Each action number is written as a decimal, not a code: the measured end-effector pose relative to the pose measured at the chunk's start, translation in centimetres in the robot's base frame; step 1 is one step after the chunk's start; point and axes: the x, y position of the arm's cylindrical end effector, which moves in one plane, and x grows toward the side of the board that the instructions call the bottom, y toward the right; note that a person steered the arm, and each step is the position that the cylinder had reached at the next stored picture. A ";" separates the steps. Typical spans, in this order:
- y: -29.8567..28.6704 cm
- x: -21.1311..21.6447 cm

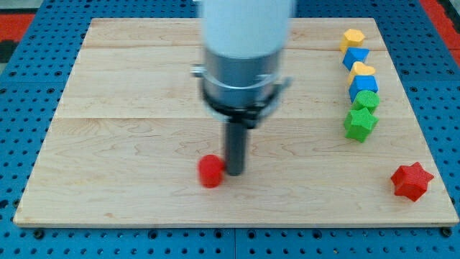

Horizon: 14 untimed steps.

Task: Push the red circle and the green star towards left side of the board

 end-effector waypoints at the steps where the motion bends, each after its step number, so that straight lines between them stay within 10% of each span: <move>1: 10.5 -0.2; 4: 27.4 -5.8; 7: 8.0 -8.2; 9: 12.7 -5.4; 11: 1.2 -6.5; 14: 25.5 -5.7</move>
